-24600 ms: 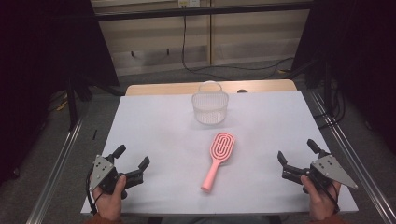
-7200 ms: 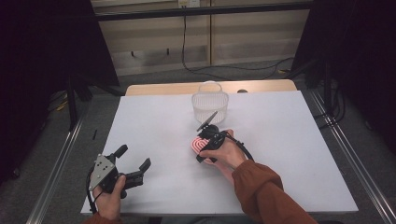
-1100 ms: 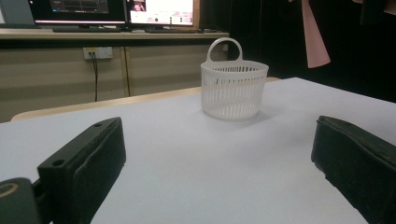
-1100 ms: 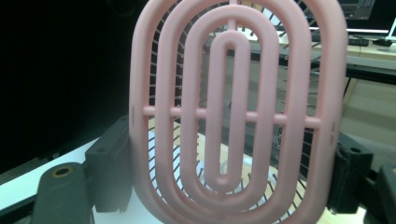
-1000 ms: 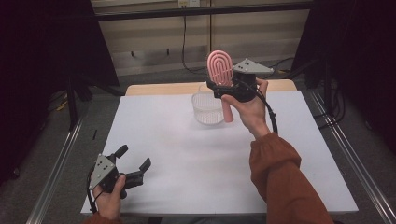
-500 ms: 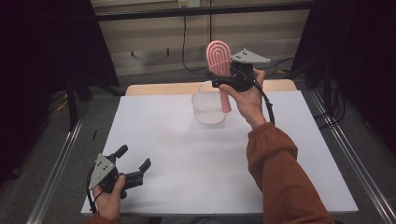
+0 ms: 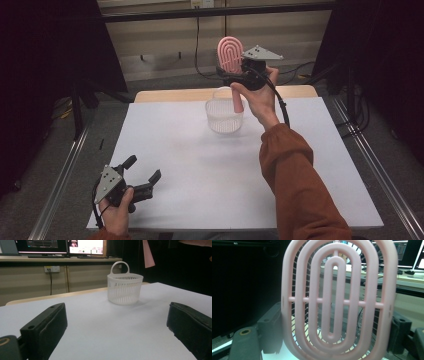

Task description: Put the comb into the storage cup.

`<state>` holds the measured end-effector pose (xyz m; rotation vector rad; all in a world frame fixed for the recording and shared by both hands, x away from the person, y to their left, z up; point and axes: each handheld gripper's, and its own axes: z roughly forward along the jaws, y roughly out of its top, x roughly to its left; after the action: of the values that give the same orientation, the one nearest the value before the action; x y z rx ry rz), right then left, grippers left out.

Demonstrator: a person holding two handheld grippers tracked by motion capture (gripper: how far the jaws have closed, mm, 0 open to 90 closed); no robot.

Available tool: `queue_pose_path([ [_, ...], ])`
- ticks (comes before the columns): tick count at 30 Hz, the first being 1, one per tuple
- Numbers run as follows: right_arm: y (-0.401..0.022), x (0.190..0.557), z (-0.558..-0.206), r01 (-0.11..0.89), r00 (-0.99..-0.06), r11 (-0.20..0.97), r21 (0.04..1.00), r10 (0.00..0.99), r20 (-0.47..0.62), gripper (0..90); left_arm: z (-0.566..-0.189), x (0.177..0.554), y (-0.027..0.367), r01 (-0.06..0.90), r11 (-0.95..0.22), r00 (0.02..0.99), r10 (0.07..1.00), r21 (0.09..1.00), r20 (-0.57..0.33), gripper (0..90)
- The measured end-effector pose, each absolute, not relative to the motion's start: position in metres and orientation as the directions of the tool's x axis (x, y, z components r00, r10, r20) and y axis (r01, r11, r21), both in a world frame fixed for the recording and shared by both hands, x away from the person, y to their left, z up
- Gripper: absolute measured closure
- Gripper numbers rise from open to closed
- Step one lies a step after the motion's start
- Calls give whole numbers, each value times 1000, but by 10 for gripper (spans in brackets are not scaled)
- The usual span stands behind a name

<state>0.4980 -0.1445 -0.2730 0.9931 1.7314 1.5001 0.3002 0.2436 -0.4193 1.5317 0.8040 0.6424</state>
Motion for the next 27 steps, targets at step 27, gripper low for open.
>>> queue_pose_path([
  [27,-138,535,-304,132,-485,40,990,874,29,198,-419,299,245,121,-38,606,794,992,-43,31],
])
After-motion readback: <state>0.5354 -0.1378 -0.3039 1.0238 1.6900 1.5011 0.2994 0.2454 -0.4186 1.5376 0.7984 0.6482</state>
